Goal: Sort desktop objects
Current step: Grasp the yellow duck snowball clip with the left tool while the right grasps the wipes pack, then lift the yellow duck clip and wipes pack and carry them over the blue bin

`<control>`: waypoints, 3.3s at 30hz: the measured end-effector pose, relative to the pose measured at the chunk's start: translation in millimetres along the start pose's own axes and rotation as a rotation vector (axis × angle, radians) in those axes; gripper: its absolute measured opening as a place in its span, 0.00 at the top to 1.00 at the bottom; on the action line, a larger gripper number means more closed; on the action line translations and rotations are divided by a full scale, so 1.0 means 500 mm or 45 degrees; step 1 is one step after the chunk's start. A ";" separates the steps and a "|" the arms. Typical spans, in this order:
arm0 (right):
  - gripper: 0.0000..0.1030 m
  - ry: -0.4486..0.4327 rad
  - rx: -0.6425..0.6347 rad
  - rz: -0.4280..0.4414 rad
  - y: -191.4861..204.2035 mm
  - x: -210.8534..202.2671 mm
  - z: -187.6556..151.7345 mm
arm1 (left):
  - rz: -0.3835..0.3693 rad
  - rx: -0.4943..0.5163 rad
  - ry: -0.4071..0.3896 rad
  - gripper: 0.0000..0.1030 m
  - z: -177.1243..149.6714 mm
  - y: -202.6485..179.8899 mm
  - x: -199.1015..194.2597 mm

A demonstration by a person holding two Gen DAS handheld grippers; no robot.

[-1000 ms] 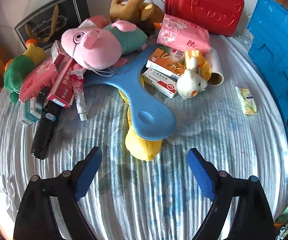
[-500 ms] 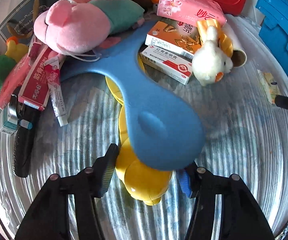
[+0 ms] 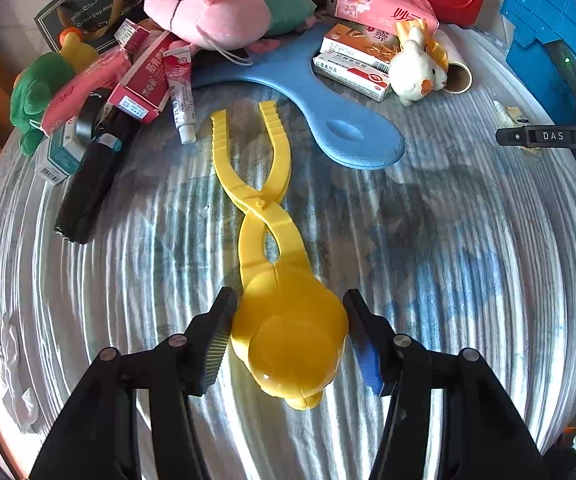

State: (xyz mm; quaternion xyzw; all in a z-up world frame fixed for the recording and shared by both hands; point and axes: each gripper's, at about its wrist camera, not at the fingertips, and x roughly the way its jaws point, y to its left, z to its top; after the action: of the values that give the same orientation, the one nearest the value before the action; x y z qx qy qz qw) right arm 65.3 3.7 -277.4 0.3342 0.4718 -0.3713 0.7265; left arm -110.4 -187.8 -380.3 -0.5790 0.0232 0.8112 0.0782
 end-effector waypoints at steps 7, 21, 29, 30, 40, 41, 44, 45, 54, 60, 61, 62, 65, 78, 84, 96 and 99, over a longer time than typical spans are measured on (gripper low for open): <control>0.44 -0.010 -0.025 0.049 0.023 -0.017 -0.005 | 0.005 -0.023 0.007 0.47 -0.013 0.010 -0.008; 0.56 0.060 -0.095 0.114 0.045 -0.059 -0.118 | 0.000 -0.085 0.013 0.47 -0.071 0.005 -0.037; 0.63 0.073 -0.065 0.171 0.046 -0.120 -0.202 | -0.007 -0.147 -0.048 0.47 -0.101 0.044 -0.080; 0.63 0.068 -0.063 0.178 0.046 -0.132 -0.211 | -0.007 -0.151 -0.059 0.47 -0.104 0.040 -0.095; 0.64 -0.010 -0.033 0.236 0.043 -0.240 -0.244 | -0.011 -0.197 -0.162 0.47 -0.119 0.037 -0.174; 0.64 -0.019 -0.031 0.243 0.043 -0.253 -0.251 | -0.011 -0.201 -0.173 0.47 -0.120 0.037 -0.184; 0.64 -0.043 -0.020 0.257 0.052 -0.280 -0.265 | -0.005 -0.209 -0.198 0.47 -0.124 0.036 -0.208; 0.64 -0.049 -0.017 0.263 0.053 -0.289 -0.268 | -0.003 -0.212 -0.203 0.47 -0.125 0.036 -0.215; 0.64 -0.106 -0.002 0.328 0.072 -0.351 -0.294 | 0.016 -0.244 -0.273 0.48 -0.136 0.034 -0.275; 0.64 -0.136 0.004 0.357 0.081 -0.375 -0.304 | 0.029 -0.264 -0.299 0.48 -0.140 0.036 -0.301; 0.64 -0.140 0.006 0.360 0.082 -0.378 -0.305 | 0.028 -0.267 -0.304 0.48 -0.140 0.037 -0.307; 0.64 -0.143 0.010 0.363 0.081 -0.381 -0.307 | 0.031 -0.265 -0.307 0.48 -0.139 0.037 -0.313; 0.64 -0.155 0.022 0.370 0.080 -0.389 -0.309 | 0.037 -0.264 -0.318 0.48 -0.133 0.036 -0.331; 0.64 -0.217 0.025 0.373 0.073 -0.449 -0.303 | 0.033 -0.247 -0.382 0.48 -0.098 0.006 -0.415; 0.64 -0.257 0.011 0.376 0.066 -0.493 -0.300 | 0.025 -0.248 -0.408 0.48 -0.082 -0.028 -0.458; 0.64 -0.460 -0.056 0.421 0.046 -0.658 -0.284 | 0.016 -0.226 -0.550 0.48 -0.027 -0.111 -0.595; 0.64 -0.503 -0.071 0.437 0.036 -0.698 -0.283 | 0.013 -0.220 -0.585 0.48 -0.012 -0.131 -0.628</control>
State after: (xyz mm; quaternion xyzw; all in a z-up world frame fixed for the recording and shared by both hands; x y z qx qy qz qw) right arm -78.5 209.3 3.9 0.3102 0.2671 -0.2875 0.8659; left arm 4.9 -155.5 -82.8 -0.3837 -0.0620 0.9210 0.0275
